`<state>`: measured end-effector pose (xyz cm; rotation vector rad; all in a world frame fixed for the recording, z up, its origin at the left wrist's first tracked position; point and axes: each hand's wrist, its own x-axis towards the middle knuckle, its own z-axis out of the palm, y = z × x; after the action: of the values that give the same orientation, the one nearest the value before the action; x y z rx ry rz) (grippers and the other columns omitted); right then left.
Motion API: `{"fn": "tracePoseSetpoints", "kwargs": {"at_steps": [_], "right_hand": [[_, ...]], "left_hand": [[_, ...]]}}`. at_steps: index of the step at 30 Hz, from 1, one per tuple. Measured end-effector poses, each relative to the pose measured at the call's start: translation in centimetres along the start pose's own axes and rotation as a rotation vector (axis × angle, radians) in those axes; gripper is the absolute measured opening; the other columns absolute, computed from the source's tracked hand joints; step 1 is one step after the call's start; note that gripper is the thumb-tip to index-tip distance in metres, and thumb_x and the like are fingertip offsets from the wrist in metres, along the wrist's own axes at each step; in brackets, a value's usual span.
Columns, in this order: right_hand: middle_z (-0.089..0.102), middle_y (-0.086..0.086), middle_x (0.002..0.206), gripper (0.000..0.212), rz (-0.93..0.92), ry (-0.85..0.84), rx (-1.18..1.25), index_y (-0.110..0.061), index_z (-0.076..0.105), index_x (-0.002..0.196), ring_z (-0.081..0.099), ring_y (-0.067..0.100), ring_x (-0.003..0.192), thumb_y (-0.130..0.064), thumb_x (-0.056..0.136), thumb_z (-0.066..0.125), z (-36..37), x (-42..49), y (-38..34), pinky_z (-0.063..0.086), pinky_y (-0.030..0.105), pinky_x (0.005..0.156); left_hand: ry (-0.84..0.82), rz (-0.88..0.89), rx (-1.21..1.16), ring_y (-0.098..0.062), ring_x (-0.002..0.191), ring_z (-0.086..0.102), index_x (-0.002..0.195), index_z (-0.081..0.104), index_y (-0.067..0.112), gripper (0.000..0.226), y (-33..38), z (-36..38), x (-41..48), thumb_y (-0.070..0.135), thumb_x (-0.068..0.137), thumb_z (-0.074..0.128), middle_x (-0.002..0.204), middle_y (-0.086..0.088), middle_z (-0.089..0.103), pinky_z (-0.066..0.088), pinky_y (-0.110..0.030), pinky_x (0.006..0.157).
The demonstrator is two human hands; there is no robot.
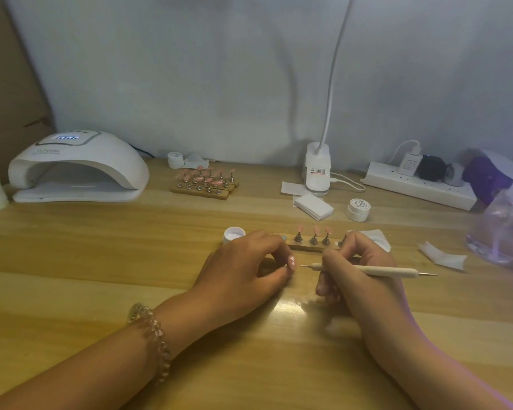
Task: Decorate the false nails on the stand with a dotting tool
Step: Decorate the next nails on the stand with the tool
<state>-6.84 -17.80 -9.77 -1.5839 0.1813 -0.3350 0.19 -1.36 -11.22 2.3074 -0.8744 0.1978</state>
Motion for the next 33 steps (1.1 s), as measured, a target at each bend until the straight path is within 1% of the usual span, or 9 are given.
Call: {"fn": "tracePoseSetpoints", "kwargs": {"at_steps": [4, 7, 11, 13, 16, 20, 26, 29, 33], "right_hand": [[0.06, 0.014, 0.048, 0.032, -0.009, 0.0, -0.043, -0.02, 0.044, 0.058, 0.047, 0.016, 0.041, 0.0, 0.08, 0.058, 0.17, -0.02, 0.11, 0.039, 0.023, 0.041], [0.061, 0.015, 0.049, 0.026, -0.011, 0.01, -0.05, -0.014, 0.044, 0.063, 0.048, 0.017, 0.042, 0.0, 0.079, 0.058, 0.17, -0.06, 0.15, 0.039, 0.025, 0.042], [0.062, 0.016, 0.05, 0.022, -0.011, -0.002, -0.063, -0.009, 0.044, 0.068, 0.051, 0.017, 0.042, 0.0, 0.08, 0.059, 0.18, -0.03, 0.14, 0.041, 0.027, 0.044], [0.063, 0.015, 0.051, 0.022, -0.014, -0.011, -0.088, -0.011, 0.044, 0.067, 0.052, 0.016, 0.044, -0.001, 0.08, 0.06, 0.17, -0.02, 0.15, 0.042, 0.027, 0.046], [0.063, 0.015, 0.051, 0.027, -0.017, -0.015, -0.095, -0.017, 0.044, 0.063, 0.052, 0.014, 0.043, -0.002, 0.08, 0.06, 0.23, -0.01, 0.2, 0.041, 0.024, 0.044], [0.064, 0.015, 0.051, 0.021, -0.028, -0.025, -0.097, -0.012, 0.044, 0.066, 0.052, 0.014, 0.042, -0.004, 0.078, 0.059, 0.29, -0.03, 0.11, 0.042, 0.023, 0.042], [0.063, 0.015, 0.05, 0.032, -0.036, -0.036, -0.092, -0.021, 0.044, 0.058, 0.051, 0.014, 0.04, -0.003, 0.079, 0.059, 0.28, -0.04, 0.12, 0.039, 0.022, 0.04], [0.063, 0.016, 0.051, 0.031, -0.035, -0.035, -0.099, -0.019, 0.044, 0.06, 0.052, 0.014, 0.041, -0.002, 0.08, 0.06, 0.25, -0.02, 0.14, 0.04, 0.023, 0.041], [0.063, 0.016, 0.051, 0.019, -0.042, -0.033, -0.086, -0.009, 0.043, 0.069, 0.051, 0.015, 0.041, -0.003, 0.078, 0.059, 0.26, -0.1, 0.06, 0.04, 0.023, 0.04]], "left_hand": [[-0.008, 0.028, -0.019, 0.008, 0.072, 0.05, 0.087, 0.065, 0.034, 0.004, -0.08, -0.11, 0.1, 0.036, 0.086, 0.067, 0.092, 0.022, 0.064, 0.032, -0.022, 0.061], [-0.013, 0.021, -0.015, 0.002, 0.071, 0.05, 0.087, 0.065, 0.034, 0.004, -0.11, -0.1, 0.07, 0.038, 0.085, 0.066, 0.094, 0.023, 0.064, 0.035, -0.024, 0.063], [-0.015, 0.022, -0.019, 0.002, 0.072, 0.051, 0.088, 0.065, 0.035, 0.003, -0.04, -0.16, 0.06, 0.036, 0.086, 0.068, 0.094, 0.024, 0.064, 0.035, -0.024, 0.063], [-0.018, 0.021, -0.022, 0.002, 0.072, 0.051, 0.088, 0.065, 0.035, 0.003, -0.01, -0.19, 0.05, 0.035, 0.086, 0.068, 0.094, 0.023, 0.064, 0.035, -0.025, 0.063], [-0.028, 0.023, -0.029, 0.006, 0.074, 0.052, 0.088, 0.066, 0.035, 0.004, 0.04, -0.25, 0.0, 0.033, 0.086, 0.069, 0.094, 0.023, 0.064, 0.036, -0.024, 0.062], [-0.027, 0.016, -0.023, -0.003, 0.072, 0.052, 0.089, 0.066, 0.035, 0.003, 0.02, -0.22, 0.01, 0.035, 0.086, 0.068, 0.095, 0.022, 0.064, 0.044, -0.029, 0.063], [-0.026, 0.019, -0.026, -0.006, 0.069, 0.05, 0.089, 0.065, 0.034, 0.005, -0.06, -0.14, -0.04, 0.038, 0.086, 0.065, 0.095, 0.02, 0.064, 0.045, -0.03, 0.064], [-0.023, 0.021, -0.024, -0.008, 0.071, 0.049, 0.089, 0.065, 0.034, 0.006, -0.08, -0.12, -0.04, 0.04, 0.086, 0.064, 0.095, 0.021, 0.064, 0.042, -0.029, 0.064], [-0.016, 0.03, -0.017, -0.004, 0.069, 0.051, 0.089, 0.065, 0.034, 0.004, -0.05, -0.17, 0.02, 0.038, 0.086, 0.066, 0.095, 0.021, 0.064, 0.037, -0.025, 0.061]]}}
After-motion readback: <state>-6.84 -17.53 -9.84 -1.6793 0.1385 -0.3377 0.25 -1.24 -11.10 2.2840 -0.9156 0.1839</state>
